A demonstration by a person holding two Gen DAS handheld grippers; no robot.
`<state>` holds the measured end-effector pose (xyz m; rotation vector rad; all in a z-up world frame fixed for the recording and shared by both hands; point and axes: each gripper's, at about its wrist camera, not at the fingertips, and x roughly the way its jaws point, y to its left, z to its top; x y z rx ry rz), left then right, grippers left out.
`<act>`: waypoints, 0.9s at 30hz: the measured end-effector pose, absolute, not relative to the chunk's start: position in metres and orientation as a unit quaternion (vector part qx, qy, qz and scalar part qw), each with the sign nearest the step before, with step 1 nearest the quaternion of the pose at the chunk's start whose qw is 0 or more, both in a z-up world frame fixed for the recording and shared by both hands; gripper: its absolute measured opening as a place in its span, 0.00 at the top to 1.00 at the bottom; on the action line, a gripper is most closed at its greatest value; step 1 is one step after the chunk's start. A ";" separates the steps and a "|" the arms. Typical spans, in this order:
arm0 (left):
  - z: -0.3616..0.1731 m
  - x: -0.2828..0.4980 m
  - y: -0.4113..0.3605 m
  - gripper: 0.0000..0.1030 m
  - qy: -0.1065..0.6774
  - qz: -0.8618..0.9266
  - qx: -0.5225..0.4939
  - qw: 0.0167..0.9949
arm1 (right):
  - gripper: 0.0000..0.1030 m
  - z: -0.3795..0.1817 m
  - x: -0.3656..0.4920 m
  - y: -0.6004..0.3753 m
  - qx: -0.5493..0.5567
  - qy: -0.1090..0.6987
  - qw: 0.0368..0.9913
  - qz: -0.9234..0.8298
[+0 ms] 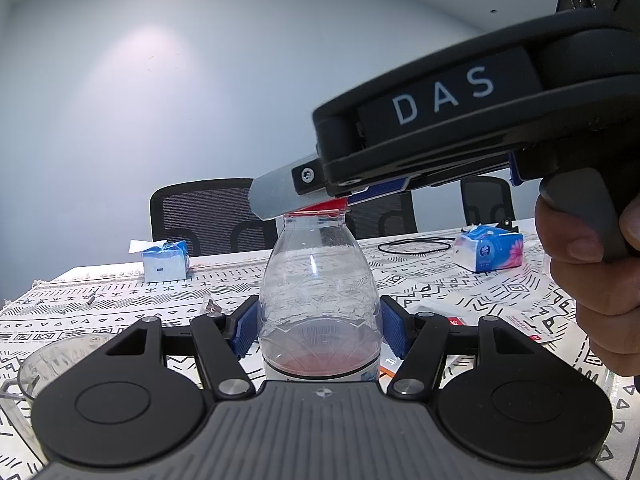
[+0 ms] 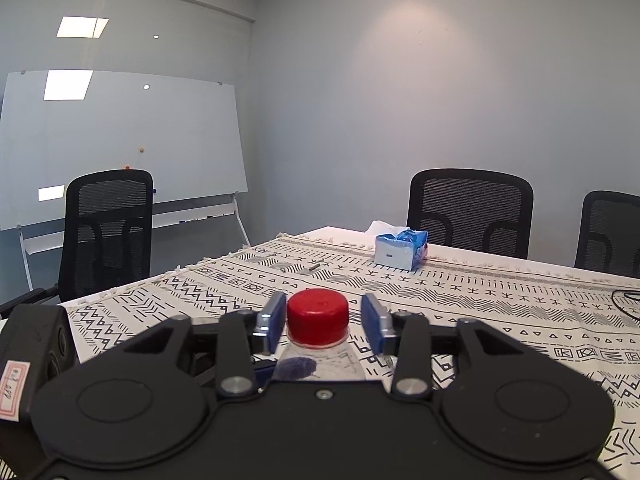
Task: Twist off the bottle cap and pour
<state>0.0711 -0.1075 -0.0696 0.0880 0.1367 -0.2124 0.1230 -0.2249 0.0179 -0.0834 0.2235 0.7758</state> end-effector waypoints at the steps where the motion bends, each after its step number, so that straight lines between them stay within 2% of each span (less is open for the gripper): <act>1: -0.070 0.071 -0.107 0.42 0.068 -0.106 0.044 0.991 | 0.67 0.018 0.122 -0.225 -0.043 0.107 0.919 0.377; 27: -0.068 0.070 -0.109 0.42 0.070 -0.102 0.042 0.991 | 0.67 0.016 0.122 -0.225 -0.059 0.082 0.914 0.392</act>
